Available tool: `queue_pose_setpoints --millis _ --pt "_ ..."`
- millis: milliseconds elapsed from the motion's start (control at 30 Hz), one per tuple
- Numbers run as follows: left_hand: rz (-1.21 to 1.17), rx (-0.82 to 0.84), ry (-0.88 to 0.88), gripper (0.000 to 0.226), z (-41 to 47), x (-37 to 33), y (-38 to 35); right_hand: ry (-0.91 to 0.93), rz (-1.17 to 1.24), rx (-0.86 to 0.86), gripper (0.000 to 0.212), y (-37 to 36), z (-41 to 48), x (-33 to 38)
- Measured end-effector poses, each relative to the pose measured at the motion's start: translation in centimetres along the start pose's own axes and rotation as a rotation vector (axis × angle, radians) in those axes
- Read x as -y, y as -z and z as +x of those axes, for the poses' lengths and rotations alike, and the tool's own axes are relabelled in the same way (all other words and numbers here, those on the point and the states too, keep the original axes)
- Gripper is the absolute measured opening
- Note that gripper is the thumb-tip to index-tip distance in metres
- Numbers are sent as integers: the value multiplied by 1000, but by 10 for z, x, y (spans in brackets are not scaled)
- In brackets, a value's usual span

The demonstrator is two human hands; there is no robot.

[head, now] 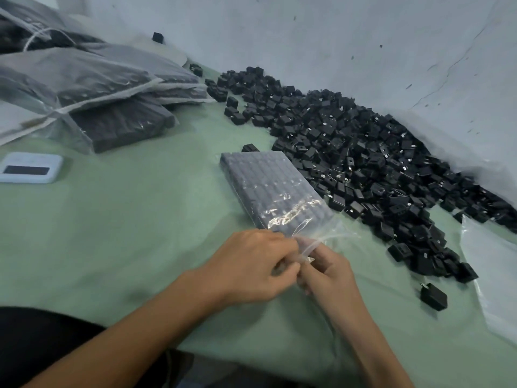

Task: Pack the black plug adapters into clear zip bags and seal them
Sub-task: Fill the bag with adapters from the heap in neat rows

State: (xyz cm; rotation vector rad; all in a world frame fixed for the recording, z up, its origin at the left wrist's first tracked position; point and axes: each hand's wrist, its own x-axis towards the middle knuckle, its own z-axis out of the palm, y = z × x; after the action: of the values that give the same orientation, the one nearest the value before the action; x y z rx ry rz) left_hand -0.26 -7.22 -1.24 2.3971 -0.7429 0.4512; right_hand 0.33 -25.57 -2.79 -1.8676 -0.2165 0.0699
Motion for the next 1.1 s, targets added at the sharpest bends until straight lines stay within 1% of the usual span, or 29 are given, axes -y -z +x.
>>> queue_pose_setpoints --millis 67,100,133,200,233,333,433,567,633,700,800,867,900,967,1033,1100 --pt "-76 -15 77 12 5 15 10 2 -22 3 37 0 -1 0" --pt "-70 -39 109 13 7 25 15 0 -25 -7 38 -2 -1 0" --pt "-39 -36 144 22 9 36 20 -6 -13 -17 37 -3 0 1" --pt "14 59 212 39 10 52 25 -23 20 -25 36 -5 1 3" --pt "17 109 231 43 10 56 25 -38 26 -20 37 -4 2 4" --pt "-24 184 223 52 9 59 20 -91 36 29 37 3 0 7" --pt "-41 208 218 66 9 62 18 -106 67 61 29 5 -1 8" --pt "-55 149 209 74 8 60 10 -133 70 -18 15 -6 6 7" --pt "-27 123 191 75 7 58 5 -133 66 -10 12 -6 7 6" --pt "-9 106 176 76 7 57 2 -128 53 33 14 -4 7 6" --pt "-7 110 162 76 7 59 1 -128 7 89 18 -1 7 6" --pt "-79 122 185 72 9 61 4 -124 -33 90 20 -2 8 5" --pt "-132 117 210 66 11 62 6 -119 -50 78 22 -3 8 4" --pt "-196 72 247 44 14 65 7 -110 -60 55 27 -5 8 4" --pt "-185 25 254 24 17 68 6 -110 -45 58 28 -6 8 5" --pt "-173 25 264 19 19 69 4 -120 -18 74 26 -6 10 7"
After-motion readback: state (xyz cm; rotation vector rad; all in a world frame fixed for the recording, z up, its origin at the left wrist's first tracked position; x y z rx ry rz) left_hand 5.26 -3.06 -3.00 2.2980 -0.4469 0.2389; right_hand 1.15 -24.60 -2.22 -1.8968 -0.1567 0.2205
